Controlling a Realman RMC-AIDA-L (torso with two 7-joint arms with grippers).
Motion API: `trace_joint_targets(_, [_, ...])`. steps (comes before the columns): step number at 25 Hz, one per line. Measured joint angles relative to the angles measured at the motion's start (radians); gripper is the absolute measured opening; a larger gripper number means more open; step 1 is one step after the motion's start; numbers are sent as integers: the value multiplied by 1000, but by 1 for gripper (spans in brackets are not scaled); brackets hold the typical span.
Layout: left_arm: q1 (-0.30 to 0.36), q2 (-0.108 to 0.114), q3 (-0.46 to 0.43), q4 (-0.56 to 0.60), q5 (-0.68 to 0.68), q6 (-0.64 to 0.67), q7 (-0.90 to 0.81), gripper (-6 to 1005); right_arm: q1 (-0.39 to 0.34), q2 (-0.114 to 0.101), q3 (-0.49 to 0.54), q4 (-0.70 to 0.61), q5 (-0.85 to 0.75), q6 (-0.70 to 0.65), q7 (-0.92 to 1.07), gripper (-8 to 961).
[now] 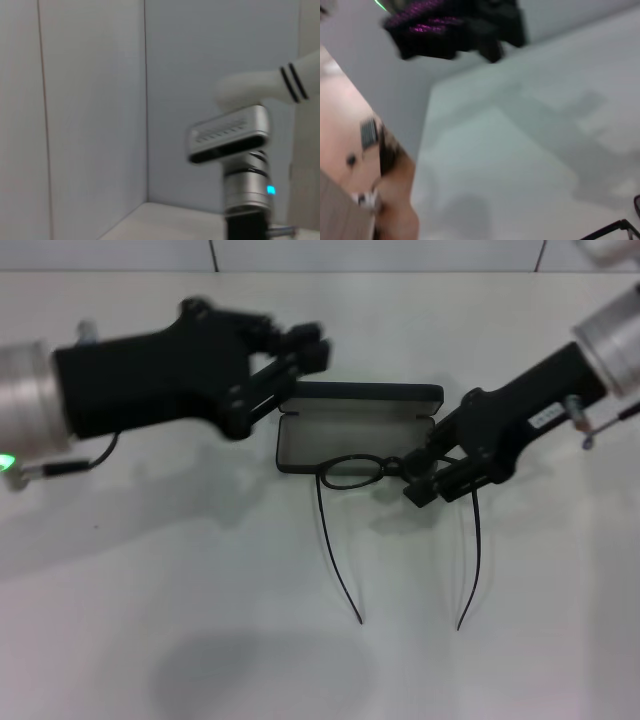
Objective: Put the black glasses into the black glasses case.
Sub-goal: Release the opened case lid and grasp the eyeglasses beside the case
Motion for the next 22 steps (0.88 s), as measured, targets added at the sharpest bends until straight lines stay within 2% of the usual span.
trace_joint_targets(2, [4,0,-32,-71,-47,44,40,115,57,18,0,0,-74,41,51,426])
trace_joint_targets(6, [-9,2,-146,-285,-161,189,175,118,128,41,0,-1,-186,94,132,426])
trace_joint_targets(10, [-25,5,-248,-430,-174,301,242,121,181,70,0,-1,-274,145,192,426])
trace_joint_targets(15, [-26,12,-285,-517,-167,367,305,121,218,105,0,-29,-376,197,257,427])
trace_joint_targets(22, [-19,13,-287,-579,-159,388,324,120,223,125,1,-98,-486,252,344,427])
